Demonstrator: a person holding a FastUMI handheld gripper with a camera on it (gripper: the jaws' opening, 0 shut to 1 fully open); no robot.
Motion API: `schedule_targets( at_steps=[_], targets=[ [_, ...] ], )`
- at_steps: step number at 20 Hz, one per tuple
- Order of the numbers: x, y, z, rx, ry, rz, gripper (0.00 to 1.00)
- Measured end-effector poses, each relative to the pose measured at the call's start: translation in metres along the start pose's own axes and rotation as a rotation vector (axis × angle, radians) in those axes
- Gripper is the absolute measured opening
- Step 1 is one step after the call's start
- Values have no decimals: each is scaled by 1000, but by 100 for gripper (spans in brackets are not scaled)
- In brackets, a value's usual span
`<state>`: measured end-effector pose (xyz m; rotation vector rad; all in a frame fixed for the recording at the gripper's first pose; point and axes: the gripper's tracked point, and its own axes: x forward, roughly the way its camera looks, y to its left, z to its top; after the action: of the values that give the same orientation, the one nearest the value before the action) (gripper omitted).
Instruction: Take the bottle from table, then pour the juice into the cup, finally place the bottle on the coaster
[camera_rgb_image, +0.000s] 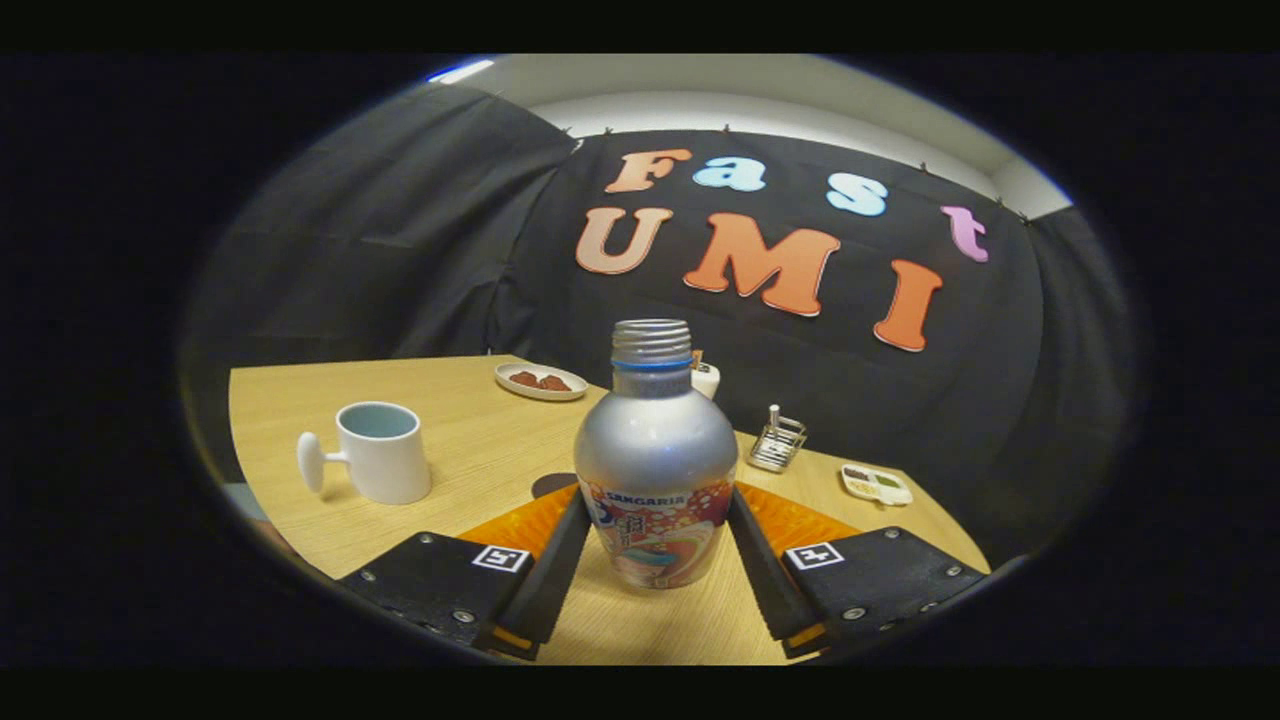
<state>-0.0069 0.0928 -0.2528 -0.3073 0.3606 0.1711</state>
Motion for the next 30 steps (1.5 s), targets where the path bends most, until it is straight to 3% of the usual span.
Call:
schedule_targets(
  at_steps=[11, 26, 30],
  targets=[
    [21, 17, 27, -308, -48, -64, 77],
    [41, 65, 65, -881, -153, -137, 77],
    [47, 67, 67, -979, -166, -147, 77]
  ],
)
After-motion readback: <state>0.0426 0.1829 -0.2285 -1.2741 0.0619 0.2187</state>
